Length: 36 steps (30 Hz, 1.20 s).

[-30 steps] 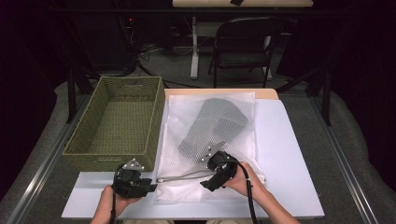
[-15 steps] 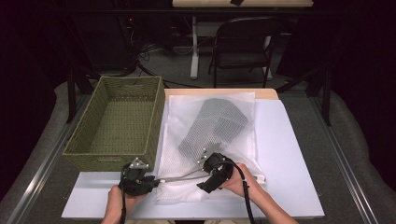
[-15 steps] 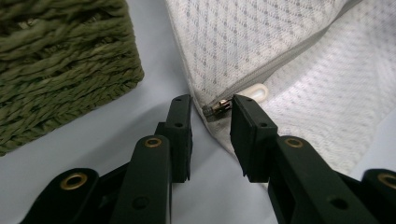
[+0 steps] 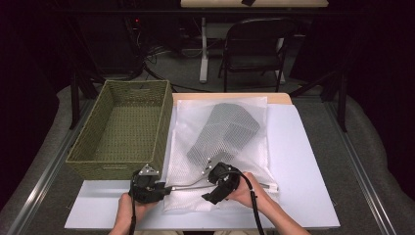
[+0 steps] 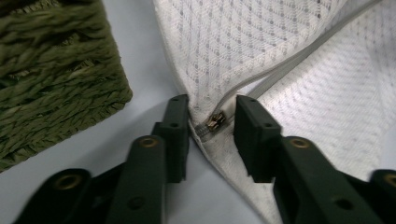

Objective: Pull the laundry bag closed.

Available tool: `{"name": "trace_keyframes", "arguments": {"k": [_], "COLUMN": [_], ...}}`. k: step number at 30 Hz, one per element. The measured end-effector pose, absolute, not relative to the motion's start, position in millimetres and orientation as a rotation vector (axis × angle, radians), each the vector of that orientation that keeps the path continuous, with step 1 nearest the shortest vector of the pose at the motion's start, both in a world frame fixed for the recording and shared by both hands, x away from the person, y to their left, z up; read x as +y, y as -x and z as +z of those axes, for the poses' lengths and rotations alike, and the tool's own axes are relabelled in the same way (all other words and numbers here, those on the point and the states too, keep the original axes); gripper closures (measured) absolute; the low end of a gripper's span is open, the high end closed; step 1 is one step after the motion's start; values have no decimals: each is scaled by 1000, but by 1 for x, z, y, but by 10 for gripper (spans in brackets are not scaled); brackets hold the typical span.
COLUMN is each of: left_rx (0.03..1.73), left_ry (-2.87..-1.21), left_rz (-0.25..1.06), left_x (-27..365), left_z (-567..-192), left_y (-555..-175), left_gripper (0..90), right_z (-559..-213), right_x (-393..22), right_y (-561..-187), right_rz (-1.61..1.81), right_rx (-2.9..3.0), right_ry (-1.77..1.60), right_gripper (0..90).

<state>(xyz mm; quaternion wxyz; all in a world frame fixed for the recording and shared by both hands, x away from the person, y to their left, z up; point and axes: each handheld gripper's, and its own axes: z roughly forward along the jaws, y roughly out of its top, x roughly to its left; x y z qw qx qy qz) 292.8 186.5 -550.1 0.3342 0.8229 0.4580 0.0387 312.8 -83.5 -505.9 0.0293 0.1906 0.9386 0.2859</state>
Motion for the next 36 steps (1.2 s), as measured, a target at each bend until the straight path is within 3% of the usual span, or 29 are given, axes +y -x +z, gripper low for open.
{"name": "trace_keyframes", "arguments": {"k": [7,12,14,18,20,36], "left_rx": [1184,1165,1153,1167,1167,1132], "left_ry": [-2120,-2128,-2134,-2127,-2132,-2154], "left_rz": [67,67,53,74,90,183], "left_x": [189,189,190,188,186,178], "left_z": [-550,-548,-546,-546,-546,-540], "left_y": [-293,-292,-293,-294,-295,-290], "left_gripper": [789,806,796,657,661,829], "right_z": [-509,-511,-512,-514,-513,-516], "right_x": [-74,-67,-66,-66,-66,-60], "right_y": [-310,-307,-307,-308,-307,-304], "right_rz": [886,906,899,889,888,893], "right_rx": [2917,2937,2941,2949,2948,2963], "right_ry": [-559,-529,-525,-532,-539,-506], "right_gripper": [274,307,313,321,322,369]}}
